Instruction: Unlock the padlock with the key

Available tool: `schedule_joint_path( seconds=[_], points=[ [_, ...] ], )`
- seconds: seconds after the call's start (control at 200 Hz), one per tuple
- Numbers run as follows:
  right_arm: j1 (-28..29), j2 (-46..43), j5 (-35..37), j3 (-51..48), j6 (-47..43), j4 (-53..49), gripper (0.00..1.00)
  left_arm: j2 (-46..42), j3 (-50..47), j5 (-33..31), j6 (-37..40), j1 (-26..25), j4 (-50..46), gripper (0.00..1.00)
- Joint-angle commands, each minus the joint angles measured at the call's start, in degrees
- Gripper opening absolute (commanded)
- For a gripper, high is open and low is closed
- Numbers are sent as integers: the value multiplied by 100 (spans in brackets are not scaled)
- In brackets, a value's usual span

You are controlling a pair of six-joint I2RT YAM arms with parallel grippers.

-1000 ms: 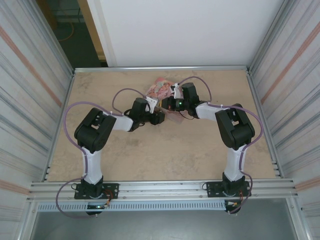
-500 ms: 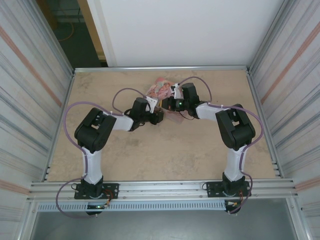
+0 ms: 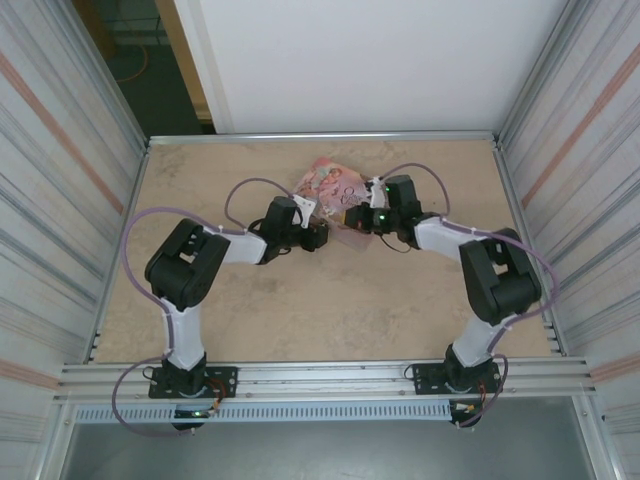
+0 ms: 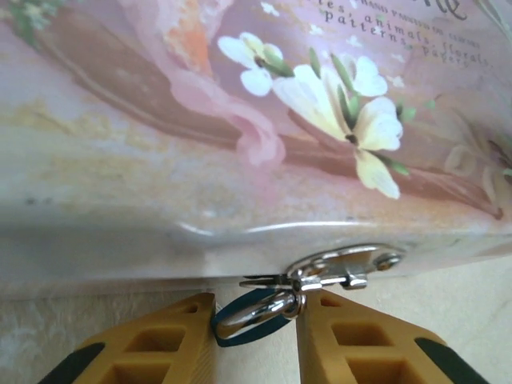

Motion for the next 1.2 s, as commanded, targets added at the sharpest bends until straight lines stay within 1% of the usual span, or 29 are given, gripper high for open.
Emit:
schedule_joint_path(
  seconds=[0.0,0.135,0.261,0.371,0.471,0.621,0.782,0.992,1.197],
  points=[
    [-179,-790,193,-329,-495,-541,0,-557,-13,156,-297,-77,-353,28],
    [-203,-1672,315,-765,-1226,-1181,0,-863,89,453,-762,-86,-1001,26],
    [-97,-2396,394,-1259,-1733,-1428,0,-1098,151,788,-1247,-86,-1468,24],
    [213,-2906,581,-1639,-2071,-1518,0,-1256,212,961,-1675,-106,-1831,20],
    [645,-3162,821,-1950,-2276,-1384,0,-1359,285,1123,-1994,-138,-2086,20],
    [1120,-3261,1173,-2454,-2364,-738,0,-1458,373,1423,-2421,-139,-2320,20],
    [1478,-3213,1479,-2831,-2587,-142,0,-1578,445,1620,-2625,-140,-2545,21],
    [1635,-3033,1561,-3076,-2731,530,0,-1695,389,1705,-2823,-130,-2599,21],
    [1645,-2469,1440,-3002,-2744,1130,0,-1730,281,1787,-2980,-136,-2488,21]
  ],
)
